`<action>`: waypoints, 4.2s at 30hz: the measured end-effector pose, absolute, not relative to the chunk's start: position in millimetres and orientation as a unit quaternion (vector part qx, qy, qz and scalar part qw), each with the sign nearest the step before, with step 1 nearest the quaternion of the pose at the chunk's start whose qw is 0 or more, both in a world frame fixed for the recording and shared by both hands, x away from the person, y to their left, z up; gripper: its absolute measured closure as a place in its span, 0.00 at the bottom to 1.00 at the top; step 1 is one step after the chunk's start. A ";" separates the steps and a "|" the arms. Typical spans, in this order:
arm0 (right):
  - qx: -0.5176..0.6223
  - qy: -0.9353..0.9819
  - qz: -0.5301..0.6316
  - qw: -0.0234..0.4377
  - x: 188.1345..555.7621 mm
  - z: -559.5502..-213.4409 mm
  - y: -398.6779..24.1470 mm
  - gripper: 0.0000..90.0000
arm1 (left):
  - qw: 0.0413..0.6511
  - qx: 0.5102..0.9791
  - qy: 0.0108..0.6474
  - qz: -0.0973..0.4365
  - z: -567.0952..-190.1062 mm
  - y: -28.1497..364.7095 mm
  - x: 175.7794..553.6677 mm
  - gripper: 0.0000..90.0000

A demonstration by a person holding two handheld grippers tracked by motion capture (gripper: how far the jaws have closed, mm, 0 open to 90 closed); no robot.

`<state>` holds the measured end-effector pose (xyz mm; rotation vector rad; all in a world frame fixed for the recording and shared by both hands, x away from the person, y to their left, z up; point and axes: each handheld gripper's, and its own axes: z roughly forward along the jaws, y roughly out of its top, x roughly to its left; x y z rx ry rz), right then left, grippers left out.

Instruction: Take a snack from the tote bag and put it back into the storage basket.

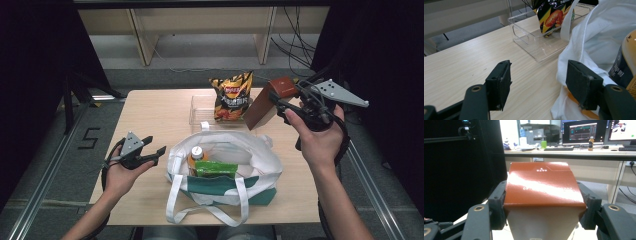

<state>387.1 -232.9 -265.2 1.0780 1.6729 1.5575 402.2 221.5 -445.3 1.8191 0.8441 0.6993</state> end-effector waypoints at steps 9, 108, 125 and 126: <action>0.405 0.632 0.584 0.309 394.8 -266.3 -231.5 0.43 | 0.487 0.748 0.347 0.287 -445.6 221.8 402.4 0.40; 0.462 0.639 0.522 0.326 485.4 -320.9 -192.1 0.43 | 0.488 0.745 0.352 0.289 -445.1 225.7 401.9 0.41; 0.477 0.635 0.508 0.334 494.1 -330.9 -192.9 0.43 | 0.484 0.745 0.359 0.288 -445.2 225.6 400.6 0.41; 0.475 0.637 0.507 0.336 495.2 -330.8 -193.7 0.43 | 0.487 0.745 0.352 0.289 -445.2 225.7 401.8 0.41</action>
